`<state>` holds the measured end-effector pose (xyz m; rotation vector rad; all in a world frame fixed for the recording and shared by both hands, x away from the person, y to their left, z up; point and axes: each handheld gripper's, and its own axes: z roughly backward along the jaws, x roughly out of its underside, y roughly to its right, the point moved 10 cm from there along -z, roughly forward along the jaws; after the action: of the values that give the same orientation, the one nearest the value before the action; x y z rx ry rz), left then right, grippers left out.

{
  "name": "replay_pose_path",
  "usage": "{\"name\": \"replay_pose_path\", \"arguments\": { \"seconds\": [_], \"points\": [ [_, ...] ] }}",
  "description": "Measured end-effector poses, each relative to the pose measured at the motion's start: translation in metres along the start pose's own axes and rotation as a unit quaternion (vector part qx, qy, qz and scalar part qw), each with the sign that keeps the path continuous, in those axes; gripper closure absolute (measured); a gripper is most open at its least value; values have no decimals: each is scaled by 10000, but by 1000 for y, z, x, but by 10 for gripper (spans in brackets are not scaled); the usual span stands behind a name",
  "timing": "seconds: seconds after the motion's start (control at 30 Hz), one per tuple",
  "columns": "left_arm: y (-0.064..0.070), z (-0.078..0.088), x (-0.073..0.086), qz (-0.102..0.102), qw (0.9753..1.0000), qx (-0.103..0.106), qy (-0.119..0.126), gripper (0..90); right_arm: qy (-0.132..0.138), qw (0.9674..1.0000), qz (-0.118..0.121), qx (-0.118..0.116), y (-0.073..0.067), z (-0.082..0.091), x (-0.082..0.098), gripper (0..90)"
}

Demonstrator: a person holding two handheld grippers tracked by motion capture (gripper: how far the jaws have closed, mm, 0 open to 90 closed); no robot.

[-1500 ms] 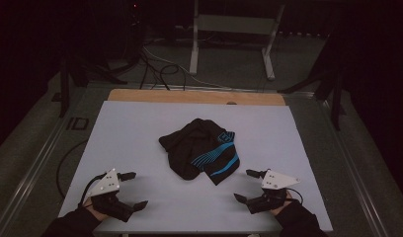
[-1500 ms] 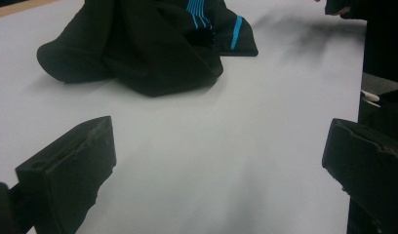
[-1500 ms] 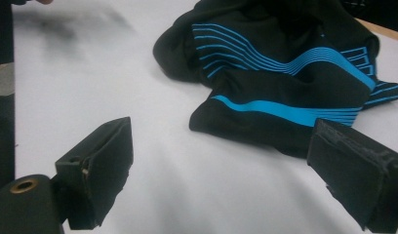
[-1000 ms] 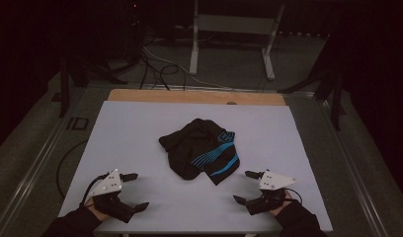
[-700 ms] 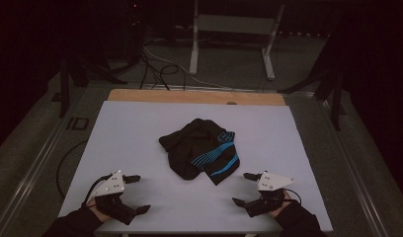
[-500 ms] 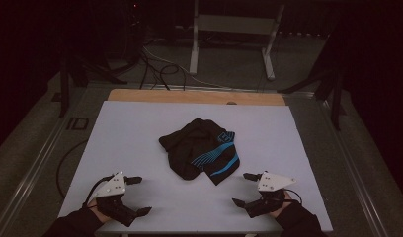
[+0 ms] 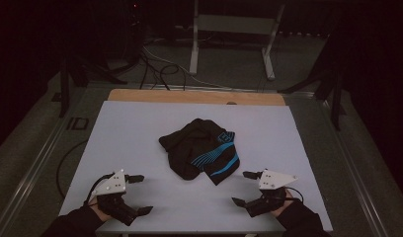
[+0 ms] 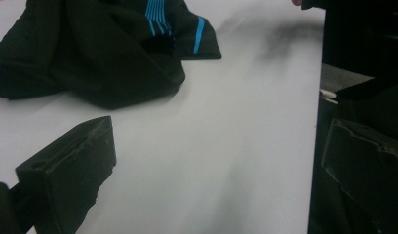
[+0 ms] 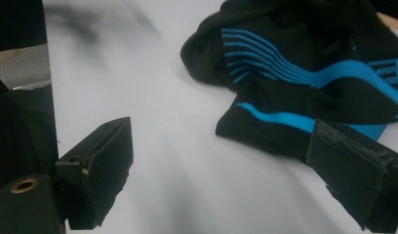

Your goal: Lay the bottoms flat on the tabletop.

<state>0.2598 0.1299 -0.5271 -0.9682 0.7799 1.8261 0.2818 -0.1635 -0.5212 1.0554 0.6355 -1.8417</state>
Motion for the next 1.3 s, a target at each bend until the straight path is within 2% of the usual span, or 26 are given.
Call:
{"name": "replay_pose_path", "arguments": {
  "seconds": [0.2, 0.23, 0.5, 0.73, 0.83, 0.93, 1.23, 1.3],
  "points": [
    [4, -1, -6, 17, 10000, 93, 12, 1, -13, 10000, 73, -24, 2, 3, -10, 98],
    [5, -1, -8, 87, 9998, 163, 41, 1, 16, 9999, 112, -48, 3, 3, -15, 98],
    [2, 6, -21, 138, 9996, 156, 175, 1, 49, 9995, 308, 3, 9, 6, -37, 98],
    [0, 9, -35, 6, 9997, 99, 201, 1, 74, 9992, 395, 70, 16, 7, -51, 98],
    [-1, 11, -47, -55, 9995, 104, 285, 1, 167, 9987, 458, 153, 20, 10, -64, 98],
    [-3, 11, -55, -84, 9995, 61, 312, 1, 253, 9985, 415, 255, 25, 11, -74, 98],
    [-9, 8, -65, -68, 9995, 12, 315, 1, 295, 9977, 416, 450, 36, 11, -86, 98],
    [-12, 5, -69, -78, 9996, -62, 265, 1, 297, 9970, 436, 569, 41, 9, -89, 98]
  ]
}}
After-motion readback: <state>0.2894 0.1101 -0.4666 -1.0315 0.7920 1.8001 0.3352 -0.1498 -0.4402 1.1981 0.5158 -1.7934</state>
